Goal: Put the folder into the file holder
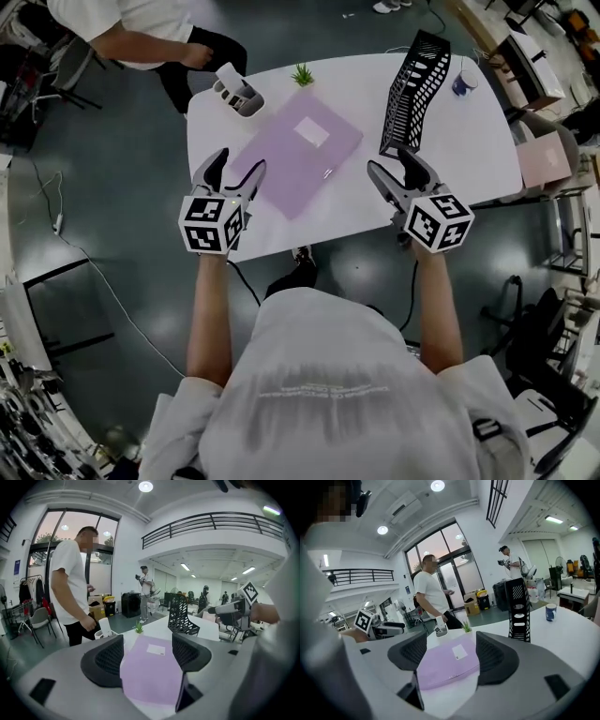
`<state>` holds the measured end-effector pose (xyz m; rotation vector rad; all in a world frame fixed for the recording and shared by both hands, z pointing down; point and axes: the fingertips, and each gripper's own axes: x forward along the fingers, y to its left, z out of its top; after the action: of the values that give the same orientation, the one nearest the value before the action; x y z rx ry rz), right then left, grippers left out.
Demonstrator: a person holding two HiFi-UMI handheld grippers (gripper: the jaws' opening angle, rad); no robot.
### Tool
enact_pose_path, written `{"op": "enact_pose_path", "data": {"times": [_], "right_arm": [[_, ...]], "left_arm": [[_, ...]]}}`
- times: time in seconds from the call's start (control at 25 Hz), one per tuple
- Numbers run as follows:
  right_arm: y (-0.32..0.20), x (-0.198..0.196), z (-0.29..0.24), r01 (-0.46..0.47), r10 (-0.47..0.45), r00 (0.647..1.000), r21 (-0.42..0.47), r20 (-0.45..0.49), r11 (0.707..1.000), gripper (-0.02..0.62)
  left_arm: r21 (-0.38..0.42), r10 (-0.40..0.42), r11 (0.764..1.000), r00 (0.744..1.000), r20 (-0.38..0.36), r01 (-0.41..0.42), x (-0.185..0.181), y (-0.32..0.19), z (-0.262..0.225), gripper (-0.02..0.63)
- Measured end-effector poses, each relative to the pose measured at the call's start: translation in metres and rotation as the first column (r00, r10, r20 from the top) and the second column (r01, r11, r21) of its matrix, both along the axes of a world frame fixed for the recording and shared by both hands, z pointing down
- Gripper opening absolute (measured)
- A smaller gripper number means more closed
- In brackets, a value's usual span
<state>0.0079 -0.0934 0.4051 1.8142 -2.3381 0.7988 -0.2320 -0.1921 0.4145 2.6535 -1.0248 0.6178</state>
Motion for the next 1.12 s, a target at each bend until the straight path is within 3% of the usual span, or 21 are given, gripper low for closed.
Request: {"op": "enact_pose_path", "data": {"times": [0.4, 0.8, 1.12], "right_arm": [[-0.041, -0.009, 0.044, -0.077, 0.093, 0.987, -0.125, 0.130, 0.989, 0.324], [-0.051, -0.009, 0.102, -0.049, 0.114, 0.966, -0.267, 0.234, 0.963, 0.330], [-0.059, -0.014, 0.161, 0.006, 0.150, 0.923, -0.401, 0.355, 0.916, 0.355]], "left_arm": [[-0.087, 0.106, 0.990, 0.993, -0.043, -0.110, 0.005, -0.049, 0.030, 0.339], [-0.219, 0.137, 0.967, 0.990, 0.027, -0.128, -0.001, -0.051, 0.082, 0.339], [-0.323, 0.140, 0.940, 0.988, 0.069, -0.111, 0.013, -0.066, 0.128, 0.339]]}}
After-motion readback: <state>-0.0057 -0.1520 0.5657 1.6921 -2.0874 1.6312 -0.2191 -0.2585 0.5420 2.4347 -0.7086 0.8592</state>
